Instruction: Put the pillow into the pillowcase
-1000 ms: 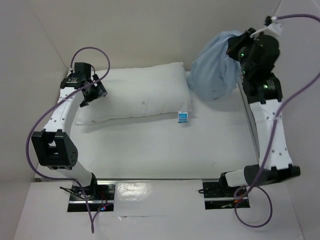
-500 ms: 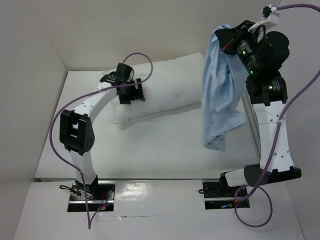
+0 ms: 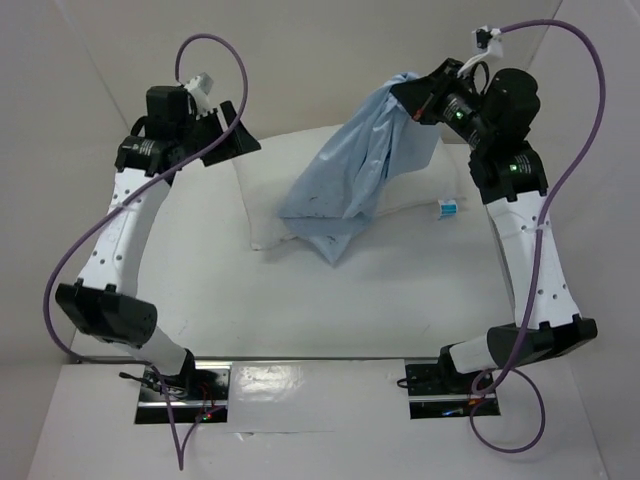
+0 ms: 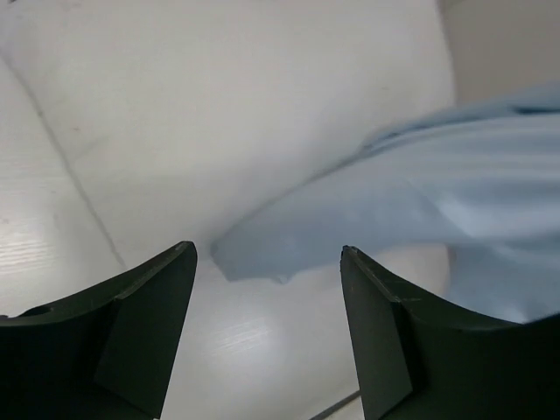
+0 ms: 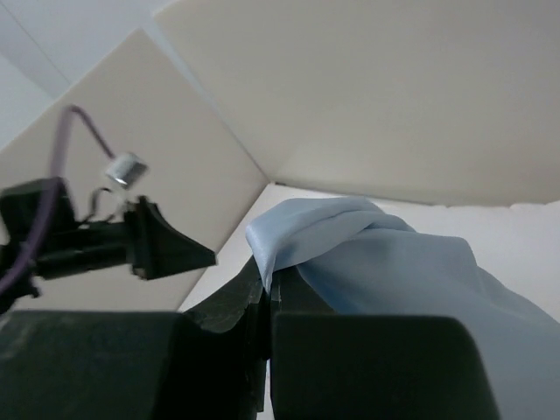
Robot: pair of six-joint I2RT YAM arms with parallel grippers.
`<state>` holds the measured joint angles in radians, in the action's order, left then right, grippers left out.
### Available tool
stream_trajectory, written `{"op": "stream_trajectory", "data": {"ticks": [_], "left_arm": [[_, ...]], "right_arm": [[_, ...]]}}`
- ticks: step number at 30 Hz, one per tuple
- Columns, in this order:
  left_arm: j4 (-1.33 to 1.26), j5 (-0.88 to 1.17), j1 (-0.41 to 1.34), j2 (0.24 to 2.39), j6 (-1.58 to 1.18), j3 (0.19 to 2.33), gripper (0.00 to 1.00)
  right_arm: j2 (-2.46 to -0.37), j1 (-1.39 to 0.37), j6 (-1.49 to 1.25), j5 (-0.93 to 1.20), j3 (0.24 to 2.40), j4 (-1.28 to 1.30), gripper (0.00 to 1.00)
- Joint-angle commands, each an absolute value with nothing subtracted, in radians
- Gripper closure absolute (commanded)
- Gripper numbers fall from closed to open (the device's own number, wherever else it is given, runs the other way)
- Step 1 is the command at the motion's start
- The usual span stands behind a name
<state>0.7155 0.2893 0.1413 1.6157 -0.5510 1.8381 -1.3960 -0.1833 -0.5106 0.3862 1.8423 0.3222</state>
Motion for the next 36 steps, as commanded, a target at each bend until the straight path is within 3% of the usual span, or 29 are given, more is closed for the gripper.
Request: {"op": "stream_trajectory", "data": {"ticks": [1,5,13,14,15,16,17,20,23,29,36], "left_arm": [[0.709,0.402,0.199,1.531,-0.518,1.864,0.21],[0.727,0.402,0.229,1.520,-0.485,1.873,0.21],[0.778,0.436,0.356,1.640,-0.453,1.888,0.18],[0.778,0.436,0.367,1.640,-0.453,1.888,0.18],[0.787,0.427,0.379,1.652,-0.453,1.876,0.14],[0.787,0.426,0.405,1.664,-0.453,1.876,0.14],[0.787,0.426,0.420,1.664,-0.453,1.864,0.13],[0.787,0.396,0.480,1.690,-0.443,1.864,0.13],[0.787,0.362,0.535,1.733,-0.453,1.874,0.17],[0.772,0.362,0.639,1.796,-0.497,1.907,0.22],[0.651,0.362,0.718,1.847,-0.617,1.852,0.06]], "right_arm": [[-1.407,-0.210,-0.526,0.413,1.822,0.262,1.00],[-1.491,-0.210,-0.479,0.355,1.825,0.290,1.00],[-1.891,-0.201,-0.448,0.322,2.003,0.397,1.00],[-1.931,-0.190,-0.448,0.322,2.058,0.416,0.97],[-1.971,-0.190,-0.448,0.322,2.100,0.449,0.85],[-2.046,-0.175,-0.427,0.322,2.147,0.530,0.70],[-2.069,-0.161,-0.426,0.322,2.224,0.564,0.44],[-2.028,-0.150,-0.405,0.279,2.185,0.572,0.24],[-1.869,-0.132,-0.405,0.238,2.004,0.459,0.14],[-1.677,-0.066,-0.405,0.198,1.864,0.443,0.09],[-1.589,-0.025,-0.377,0.209,1.764,0.457,0.07]]}}
